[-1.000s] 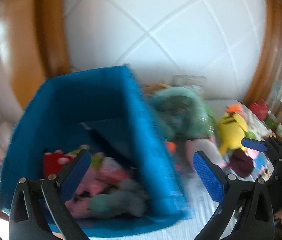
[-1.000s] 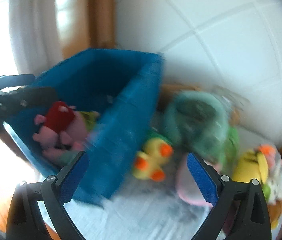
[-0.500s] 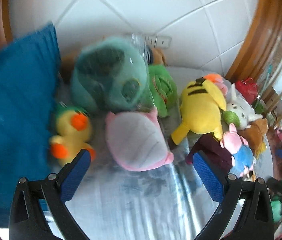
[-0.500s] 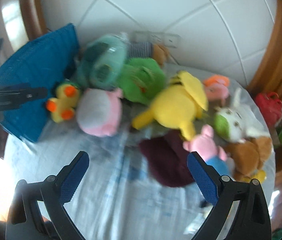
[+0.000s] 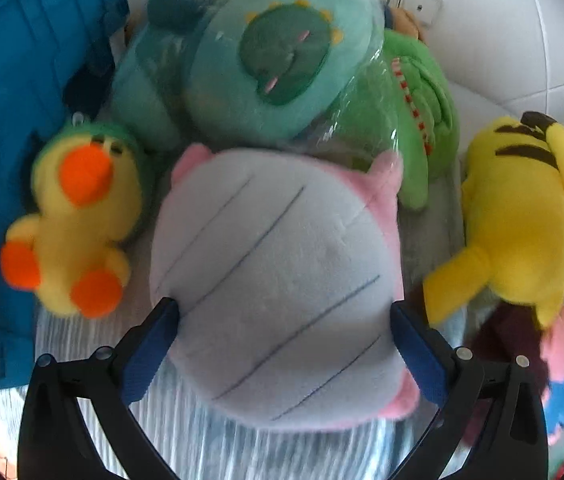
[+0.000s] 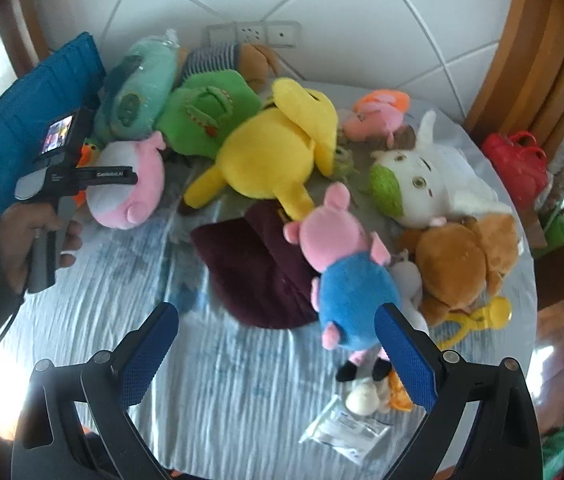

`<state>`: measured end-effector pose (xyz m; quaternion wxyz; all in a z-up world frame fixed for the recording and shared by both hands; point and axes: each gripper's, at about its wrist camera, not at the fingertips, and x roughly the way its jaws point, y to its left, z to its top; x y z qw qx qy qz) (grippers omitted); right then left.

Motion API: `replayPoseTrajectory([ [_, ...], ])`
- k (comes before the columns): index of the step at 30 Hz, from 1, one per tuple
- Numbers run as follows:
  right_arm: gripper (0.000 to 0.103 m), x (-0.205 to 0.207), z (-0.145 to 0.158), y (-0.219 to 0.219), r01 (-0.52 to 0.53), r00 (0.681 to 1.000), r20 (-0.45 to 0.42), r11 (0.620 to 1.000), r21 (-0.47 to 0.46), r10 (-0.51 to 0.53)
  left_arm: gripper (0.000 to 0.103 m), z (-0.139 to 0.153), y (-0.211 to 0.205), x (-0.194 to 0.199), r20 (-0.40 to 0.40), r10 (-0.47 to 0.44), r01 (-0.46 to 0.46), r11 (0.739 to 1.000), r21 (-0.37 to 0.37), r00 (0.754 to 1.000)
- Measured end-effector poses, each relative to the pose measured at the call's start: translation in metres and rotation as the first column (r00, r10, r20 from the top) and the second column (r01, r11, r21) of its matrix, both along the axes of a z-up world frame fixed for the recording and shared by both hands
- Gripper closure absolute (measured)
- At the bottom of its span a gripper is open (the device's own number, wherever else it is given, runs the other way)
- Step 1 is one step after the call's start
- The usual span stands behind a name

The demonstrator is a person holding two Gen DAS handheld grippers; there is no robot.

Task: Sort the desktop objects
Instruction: 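Move both tools back over the toy pile on the bed, then grasp the white-pink whale plush with the left tool while the right tool grasps the blue-shirted pig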

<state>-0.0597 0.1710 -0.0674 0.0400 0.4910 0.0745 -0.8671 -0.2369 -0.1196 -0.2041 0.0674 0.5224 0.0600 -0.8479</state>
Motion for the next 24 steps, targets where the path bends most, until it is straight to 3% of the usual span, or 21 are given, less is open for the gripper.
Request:
replayPoseTrajectory([
  [6, 0.003, 0.008, -0.021, 0.037, 0.077, 0.995, 0.055, 0.997, 0.012, -0.077, 0.000, -0.013, 0.018, -0.004, -0.010, 0.007, -0.008, 0.995, -0.096, 1.000],
  [8, 0.003, 0.012, -0.029, 0.046, 0.095, 0.993, 0.076, 0.995, 0.011, -0.096, 0.002, -0.012, 0.016, -0.004, -0.007, 0.003, -0.004, 0.996, -0.091, 1.000],
  [11, 0.003, 0.016, -0.035, 0.051, 0.107, 0.991, 0.086, 0.994, 0.005, -0.107, 0.018, -0.006, 0.015, 0.002, -0.017, -0.016, 0.014, 0.996, -0.085, 1.000],
  [17, 0.003, 0.019, -0.041, 0.056, 0.114, 0.989, 0.094, 0.994, -0.008, -0.112, 0.036, 0.008, 0.005, 0.014, -0.035, -0.042, 0.040, 0.998, -0.047, 0.998],
  [24, 0.003, 0.018, -0.042, 0.048, 0.086, 0.992, 0.091, 0.996, -0.015, -0.084, 0.038, 0.029, -0.015, 0.047, -0.046, -0.043, 0.042, 0.999, -0.020, 0.998],
])
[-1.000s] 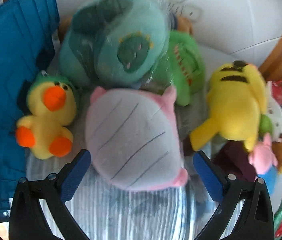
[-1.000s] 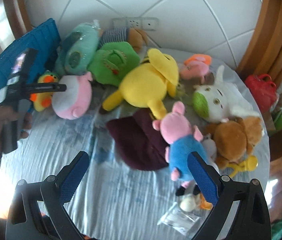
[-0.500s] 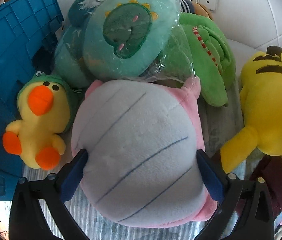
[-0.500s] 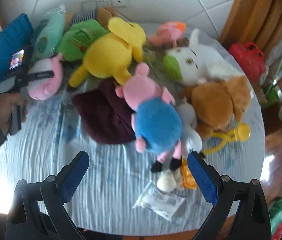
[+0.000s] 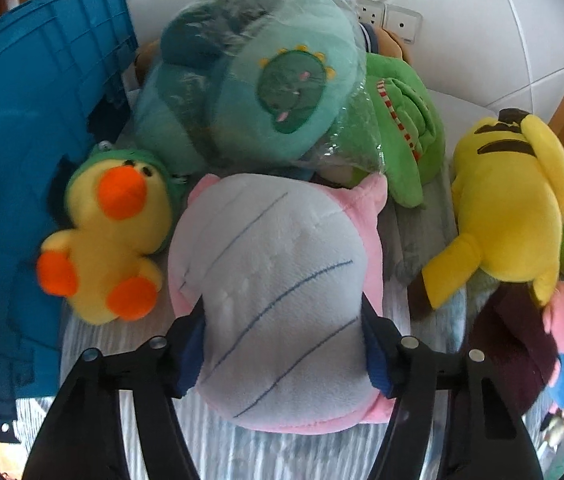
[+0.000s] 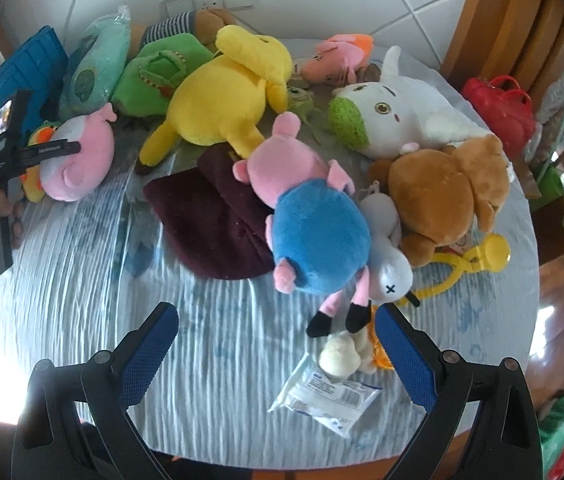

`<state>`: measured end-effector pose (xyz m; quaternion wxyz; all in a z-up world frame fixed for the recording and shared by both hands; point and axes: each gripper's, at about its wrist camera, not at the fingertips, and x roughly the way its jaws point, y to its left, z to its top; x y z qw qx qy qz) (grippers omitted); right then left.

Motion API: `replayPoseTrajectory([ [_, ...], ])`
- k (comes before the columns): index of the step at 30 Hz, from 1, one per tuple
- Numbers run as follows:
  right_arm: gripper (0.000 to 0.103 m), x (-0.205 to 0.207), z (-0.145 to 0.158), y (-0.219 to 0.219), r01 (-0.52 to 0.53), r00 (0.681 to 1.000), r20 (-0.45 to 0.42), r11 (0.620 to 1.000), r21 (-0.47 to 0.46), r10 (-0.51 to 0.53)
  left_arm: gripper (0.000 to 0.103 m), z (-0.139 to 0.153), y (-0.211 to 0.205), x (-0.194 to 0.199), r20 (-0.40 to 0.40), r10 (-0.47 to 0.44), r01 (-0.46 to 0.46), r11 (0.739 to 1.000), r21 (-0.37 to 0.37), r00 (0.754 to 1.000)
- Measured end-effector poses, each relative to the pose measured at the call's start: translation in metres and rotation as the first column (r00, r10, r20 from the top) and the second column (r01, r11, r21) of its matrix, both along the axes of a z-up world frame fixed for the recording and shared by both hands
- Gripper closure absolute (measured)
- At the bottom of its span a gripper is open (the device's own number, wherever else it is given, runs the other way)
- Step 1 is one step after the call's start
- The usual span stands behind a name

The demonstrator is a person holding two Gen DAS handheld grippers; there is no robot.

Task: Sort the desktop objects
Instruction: 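Grasp the white-pink whale plush with the left tool while the right tool grasps the blue-shirted pig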

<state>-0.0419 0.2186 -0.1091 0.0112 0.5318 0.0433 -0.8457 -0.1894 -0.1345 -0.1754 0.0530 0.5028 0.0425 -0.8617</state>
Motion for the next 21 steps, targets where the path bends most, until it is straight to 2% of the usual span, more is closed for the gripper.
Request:
replayPoseTrajectory([
  [4, 0.003, 0.002, -0.001, -0.008, -0.023, 1.000, -0.002, 1.000, -0.001, 0.023, 0.038, 0.027, -0.013, 0.021, -0.022, -0.013, 0.013, 1.000, 0.017, 1.000],
  [12, 0.003, 0.011, -0.022, 0.012, 0.024, 1.000, 0.005, 1.000, 0.017, -0.024, 0.038, 0.068, -0.014, 0.062, -0.081, -0.078, 0.080, 0.997, 0.019, 0.994],
  [15, 0.003, -0.008, -0.026, 0.020, 0.021, 0.999, -0.032, 0.999, 0.032, -0.020, 0.038, 0.077, -0.012, 0.073, -0.090, -0.097, 0.098, 0.995, 0.007, 0.991],
  [18, 0.003, -0.045, -0.035, 0.023, 0.003, 0.999, -0.050, 0.999, 0.032, -0.001, 0.038, 0.087, -0.012, 0.083, -0.098, -0.096, 0.097, 0.995, 0.001, 0.991],
  [21, 0.003, -0.086, -0.052, 0.018, -0.049, 0.998, -0.023, 0.996, 0.069, 0.051, 0.038, 0.097, -0.015, 0.093, -0.108, -0.090, 0.089, 0.996, -0.009, 0.990],
])
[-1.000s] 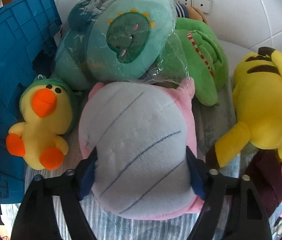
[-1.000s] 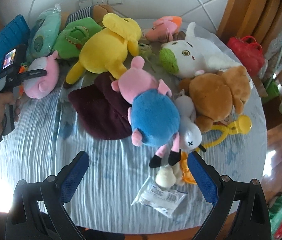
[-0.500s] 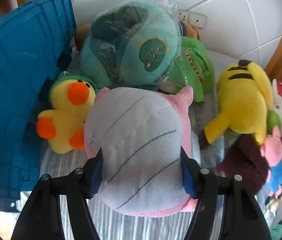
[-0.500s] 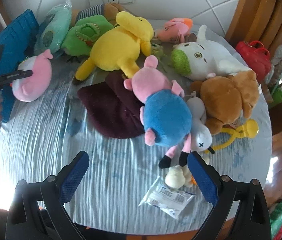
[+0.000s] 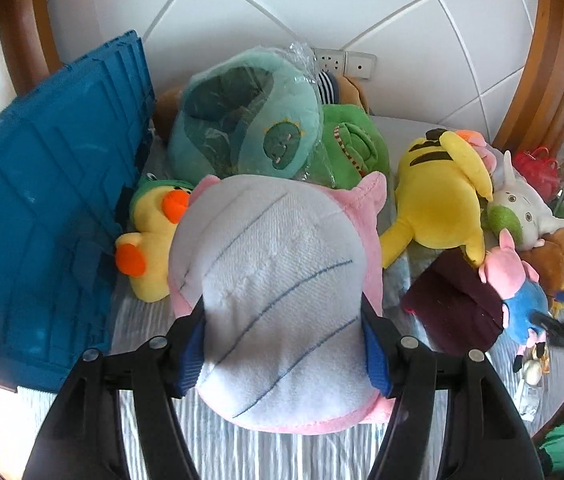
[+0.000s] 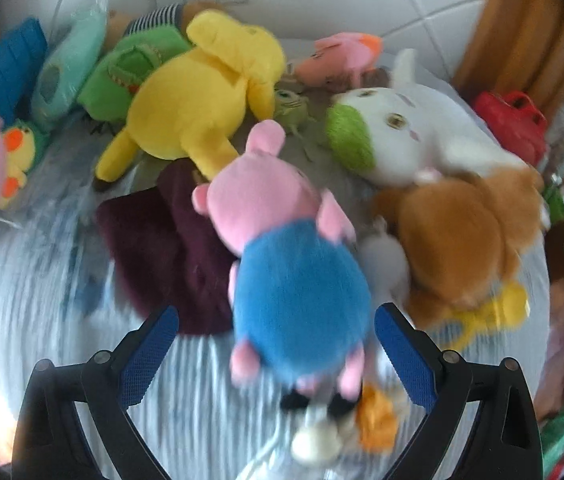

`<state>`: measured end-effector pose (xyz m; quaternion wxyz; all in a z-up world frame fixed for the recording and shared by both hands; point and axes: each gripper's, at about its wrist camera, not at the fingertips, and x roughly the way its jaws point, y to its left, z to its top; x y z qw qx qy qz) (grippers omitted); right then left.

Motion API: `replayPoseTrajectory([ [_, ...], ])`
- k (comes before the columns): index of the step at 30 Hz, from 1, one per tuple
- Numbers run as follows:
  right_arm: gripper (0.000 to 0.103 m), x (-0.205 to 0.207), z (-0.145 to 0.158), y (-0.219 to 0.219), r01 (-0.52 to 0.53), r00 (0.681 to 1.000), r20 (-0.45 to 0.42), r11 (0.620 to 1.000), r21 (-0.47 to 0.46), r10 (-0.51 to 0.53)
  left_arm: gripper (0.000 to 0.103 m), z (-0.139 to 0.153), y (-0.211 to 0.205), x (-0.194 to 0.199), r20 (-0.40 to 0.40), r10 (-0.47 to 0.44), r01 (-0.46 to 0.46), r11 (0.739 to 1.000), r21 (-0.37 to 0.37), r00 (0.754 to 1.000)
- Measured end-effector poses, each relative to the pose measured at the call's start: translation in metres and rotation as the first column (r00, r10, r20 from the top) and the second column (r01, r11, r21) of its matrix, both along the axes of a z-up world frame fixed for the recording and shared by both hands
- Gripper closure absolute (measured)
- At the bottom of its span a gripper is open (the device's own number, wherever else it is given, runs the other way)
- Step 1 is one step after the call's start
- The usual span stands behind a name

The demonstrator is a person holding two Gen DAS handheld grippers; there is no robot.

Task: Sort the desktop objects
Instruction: 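Grasp the white-pink whale plush with the left tool while the right tool grasps the blue-shirted pig, then lift and carry the whale and blue-shirted pig over the blue crate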

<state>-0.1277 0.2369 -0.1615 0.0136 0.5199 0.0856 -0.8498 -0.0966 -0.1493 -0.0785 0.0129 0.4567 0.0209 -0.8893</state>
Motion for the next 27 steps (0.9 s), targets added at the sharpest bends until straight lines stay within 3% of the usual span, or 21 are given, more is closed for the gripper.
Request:
replayPoseTrajectory([
  [5, 0.004, -0.046, -0.044, -0.002, -0.040, 0.988, 0.153, 0.996, 0.078, 0.028, 0.038, 0.011, -0.010, 0.013, -0.013, 0.038, -0.038, 0.999, -0.006, 0.999],
  [7, 0.028, -0.050, -0.048, 0.000, -0.033, 0.985, 0.173, 0.995, 0.092, 0.016, 0.038, 0.014, -0.014, 0.016, -0.016, 0.054, -0.054, 0.998, -0.007, 0.998],
  [12, 0.047, -0.044, -0.035, 0.010, -0.015, 0.986, 0.169, 0.999, 0.038, 0.008, 0.038, 0.020, -0.018, 0.020, -0.025, 0.071, -0.072, 0.997, -0.003, 0.997],
  [21, 0.050, 0.003, 0.022, 0.002, -0.045, 0.996, 0.076, 0.999, -0.004, 0.045, 0.038, 0.046, -0.010, 0.019, -0.081, 0.038, -0.037, 0.999, 0.021, 0.996],
  [27, 0.050, 0.024, 0.069, -0.037, -0.111, 0.994, -0.016, 0.994, -0.019, 0.111, 0.038, 0.076, -0.021, 0.029, -0.141, 0.041, -0.038, 0.999, 0.030, 0.989],
])
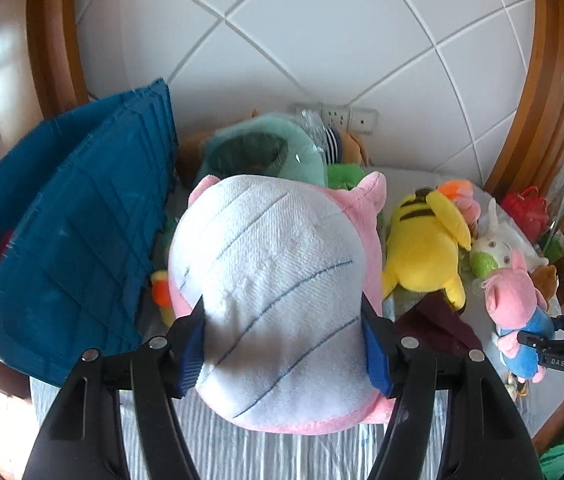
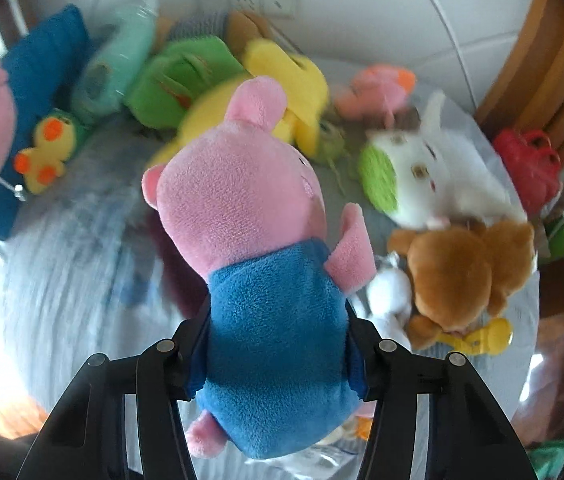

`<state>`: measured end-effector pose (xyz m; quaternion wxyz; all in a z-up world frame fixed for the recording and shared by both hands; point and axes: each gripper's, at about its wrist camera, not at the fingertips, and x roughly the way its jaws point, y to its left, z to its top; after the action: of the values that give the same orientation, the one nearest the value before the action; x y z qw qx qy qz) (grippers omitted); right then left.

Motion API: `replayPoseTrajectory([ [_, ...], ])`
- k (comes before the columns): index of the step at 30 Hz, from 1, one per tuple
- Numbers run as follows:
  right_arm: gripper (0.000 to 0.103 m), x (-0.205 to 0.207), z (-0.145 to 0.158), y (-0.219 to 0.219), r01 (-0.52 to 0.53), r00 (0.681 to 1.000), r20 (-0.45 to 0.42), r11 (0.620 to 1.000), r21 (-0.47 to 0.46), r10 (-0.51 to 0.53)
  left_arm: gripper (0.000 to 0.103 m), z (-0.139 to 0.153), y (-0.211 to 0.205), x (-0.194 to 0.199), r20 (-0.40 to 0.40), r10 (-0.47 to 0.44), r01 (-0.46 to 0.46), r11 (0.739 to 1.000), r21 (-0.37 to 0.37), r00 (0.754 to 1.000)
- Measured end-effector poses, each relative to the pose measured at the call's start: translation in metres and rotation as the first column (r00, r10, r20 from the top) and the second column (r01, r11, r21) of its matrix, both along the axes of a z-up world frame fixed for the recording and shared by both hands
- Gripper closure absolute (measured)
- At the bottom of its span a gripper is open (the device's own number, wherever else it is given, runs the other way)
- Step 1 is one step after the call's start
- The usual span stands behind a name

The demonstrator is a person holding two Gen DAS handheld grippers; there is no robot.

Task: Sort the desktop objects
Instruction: 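Lift and carry the whale and blue-shirted pig over the blue crate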

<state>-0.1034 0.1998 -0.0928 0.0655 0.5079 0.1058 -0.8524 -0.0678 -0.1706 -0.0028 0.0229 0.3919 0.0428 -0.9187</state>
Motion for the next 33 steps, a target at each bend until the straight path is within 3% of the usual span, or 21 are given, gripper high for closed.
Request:
replayPoseTrajectory([
  [7, 0.050, 0.007, 0.056, -0.093, -0.138, 0.984, -0.124, 0.989, -0.053, 0.130, 0.038, 0.043, -0.056, 0.030, -0.067, 0.075, -0.075, 0.997, -0.006, 0.995],
  [17, 0.050, 0.017, 0.120, -0.278, -0.321, 0.919, -0.257, 0.946, -0.047, 0.299, 0.038, 0.098, -0.176, 0.071, -0.183, 0.121, -0.124, 0.992, -0.005, 0.976],
  [27, 0.050, 0.021, 0.146, -0.461, -0.436, 0.862, -0.321, 0.897, -0.072, 0.393, 0.038, 0.127, -0.305, 0.083, -0.249, 0.157, -0.166, 0.986, -0.015, 0.956],
  [33, 0.050, 0.013, 0.146, -0.548, -0.472, 0.841, -0.332, 0.879, -0.064, 0.427, 0.037, 0.128, -0.357, 0.079, -0.258, 0.163, -0.174, 0.984, -0.021, 0.952],
])
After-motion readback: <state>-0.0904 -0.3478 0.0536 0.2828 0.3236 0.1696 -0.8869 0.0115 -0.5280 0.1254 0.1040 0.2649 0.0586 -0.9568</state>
